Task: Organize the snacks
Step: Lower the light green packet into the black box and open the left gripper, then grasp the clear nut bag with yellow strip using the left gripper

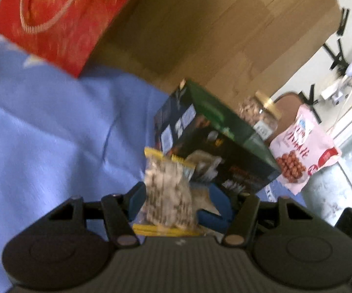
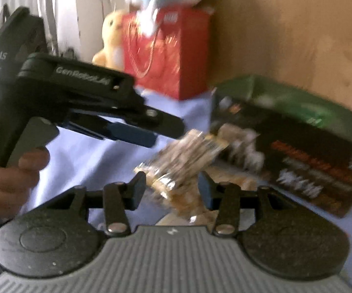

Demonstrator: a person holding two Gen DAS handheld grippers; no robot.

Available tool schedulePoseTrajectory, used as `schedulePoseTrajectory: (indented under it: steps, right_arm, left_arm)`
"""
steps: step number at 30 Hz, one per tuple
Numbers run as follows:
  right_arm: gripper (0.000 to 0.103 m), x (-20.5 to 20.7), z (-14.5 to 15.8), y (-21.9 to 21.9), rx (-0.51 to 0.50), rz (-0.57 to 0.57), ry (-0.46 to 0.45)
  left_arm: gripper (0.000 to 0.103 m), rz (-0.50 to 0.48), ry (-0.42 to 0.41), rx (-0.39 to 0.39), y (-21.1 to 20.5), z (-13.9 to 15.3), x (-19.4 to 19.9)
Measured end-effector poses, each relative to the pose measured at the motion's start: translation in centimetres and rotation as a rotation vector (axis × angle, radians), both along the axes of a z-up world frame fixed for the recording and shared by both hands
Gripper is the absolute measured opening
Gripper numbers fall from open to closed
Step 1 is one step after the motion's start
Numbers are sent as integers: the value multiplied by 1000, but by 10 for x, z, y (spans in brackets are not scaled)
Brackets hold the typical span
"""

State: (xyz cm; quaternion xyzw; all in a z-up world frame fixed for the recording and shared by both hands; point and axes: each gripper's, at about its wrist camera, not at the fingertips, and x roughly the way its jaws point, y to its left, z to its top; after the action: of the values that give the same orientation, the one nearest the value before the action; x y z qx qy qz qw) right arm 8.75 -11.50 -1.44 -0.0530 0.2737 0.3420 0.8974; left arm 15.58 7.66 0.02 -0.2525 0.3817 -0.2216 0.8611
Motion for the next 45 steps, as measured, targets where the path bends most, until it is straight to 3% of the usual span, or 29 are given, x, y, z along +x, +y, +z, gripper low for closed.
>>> schedulePoseTrajectory:
  steps: [1,2,3,4,12,16,18,22,24,34,45]
  right_arm:
    - [43,-2,0,4,0,-1,-9]
    - [25,-4,1,7,-16,-5,-11]
    - [17,-6,3,8,-18,-7,-10]
    - [17,-10,6,7,0,3,3]
    - [18,-74,11,10,40,111,-32]
    - [22,-90,3,12,5,151,-21]
    - [26,-93,0,7,12,151,-1]
    - [31,-98,-1,-10,68,107,10]
    - [39,-101,-1,-21,110,71,-1]
    - [40,-104,-4,-48,153,-110,-57]
    - [40,-91,-20,-61,215,-182,33]
  left_arm:
    - [54,-1,1,18,-3,-2,-1]
    - [54,1,-17,45,-6,-1,-4]
    - [52,-5,-34,66,-9,2,-9]
    - [52,-16,-47,69,-10,5,-13]
    - [52,-137,-121,31,-15,24,-57]
    - [54,-101,-172,110,-12,31,-79]
    - [56,-77,-174,91,-2,35,-85]
    - [58,-19,-172,75,17,35,-97]
    - [58,-3,-153,75,22,29,-101]
    - [59,30,-98,88,27,0,-105]
    - [60,24,-107,5,35,-8,-105]
